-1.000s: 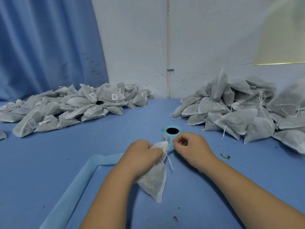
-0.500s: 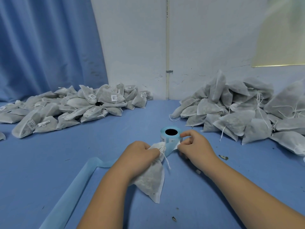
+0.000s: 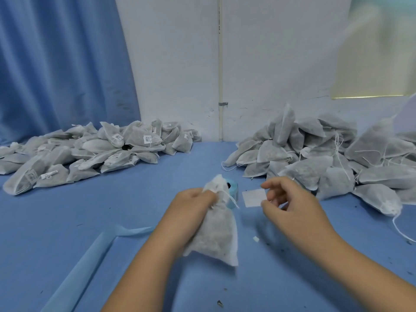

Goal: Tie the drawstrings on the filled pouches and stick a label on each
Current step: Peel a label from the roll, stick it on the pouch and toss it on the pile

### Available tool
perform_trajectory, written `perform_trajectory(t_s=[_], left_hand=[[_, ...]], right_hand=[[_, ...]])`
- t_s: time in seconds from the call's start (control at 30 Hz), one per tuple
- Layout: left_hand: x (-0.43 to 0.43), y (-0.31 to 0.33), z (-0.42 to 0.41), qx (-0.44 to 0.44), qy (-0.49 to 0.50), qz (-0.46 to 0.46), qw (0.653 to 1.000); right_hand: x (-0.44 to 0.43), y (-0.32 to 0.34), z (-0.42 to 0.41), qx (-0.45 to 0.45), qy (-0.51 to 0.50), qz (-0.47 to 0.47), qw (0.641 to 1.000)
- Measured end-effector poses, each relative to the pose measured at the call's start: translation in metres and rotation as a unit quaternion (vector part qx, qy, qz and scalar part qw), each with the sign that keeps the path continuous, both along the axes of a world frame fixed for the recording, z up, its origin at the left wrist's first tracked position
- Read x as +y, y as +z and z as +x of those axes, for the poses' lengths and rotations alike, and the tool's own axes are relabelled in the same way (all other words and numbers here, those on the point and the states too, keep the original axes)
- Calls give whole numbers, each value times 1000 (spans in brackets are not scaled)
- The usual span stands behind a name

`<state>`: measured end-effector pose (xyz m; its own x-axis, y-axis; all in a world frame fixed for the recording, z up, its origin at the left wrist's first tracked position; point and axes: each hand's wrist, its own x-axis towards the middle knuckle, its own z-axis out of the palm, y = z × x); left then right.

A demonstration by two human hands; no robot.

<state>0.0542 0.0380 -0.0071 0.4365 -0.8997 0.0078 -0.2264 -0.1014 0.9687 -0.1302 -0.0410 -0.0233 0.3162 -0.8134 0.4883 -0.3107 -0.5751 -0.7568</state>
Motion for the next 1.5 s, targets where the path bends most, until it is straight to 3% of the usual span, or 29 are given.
perform_trajectory(t_s=[0.17,0.33,0.6,0.9,1.07,1.2,1.5], left_hand=[[3,-4,-37,59,-128,102,985],[1,-12,-51,111,-179,123,970],[2,-10,-48,257,-244,104,929],[5,-7,-45,230,-276,75,930],[5,-4,-41,281,-293,96,909],[8,1,-37,370,-341,100,858],[7,1,-36,390,-332,97,853]], right_hand=[[22,5,-26,24,-24,-278,960],[25,3,-32,60,-2,-386,921],[23,-2,-29,105,28,-384,917],[23,-4,-30,106,28,-382,918],[21,-3,-31,119,38,-404,906],[21,-3,-31,127,64,-410,901],[25,0,-31,205,101,-390,892]])
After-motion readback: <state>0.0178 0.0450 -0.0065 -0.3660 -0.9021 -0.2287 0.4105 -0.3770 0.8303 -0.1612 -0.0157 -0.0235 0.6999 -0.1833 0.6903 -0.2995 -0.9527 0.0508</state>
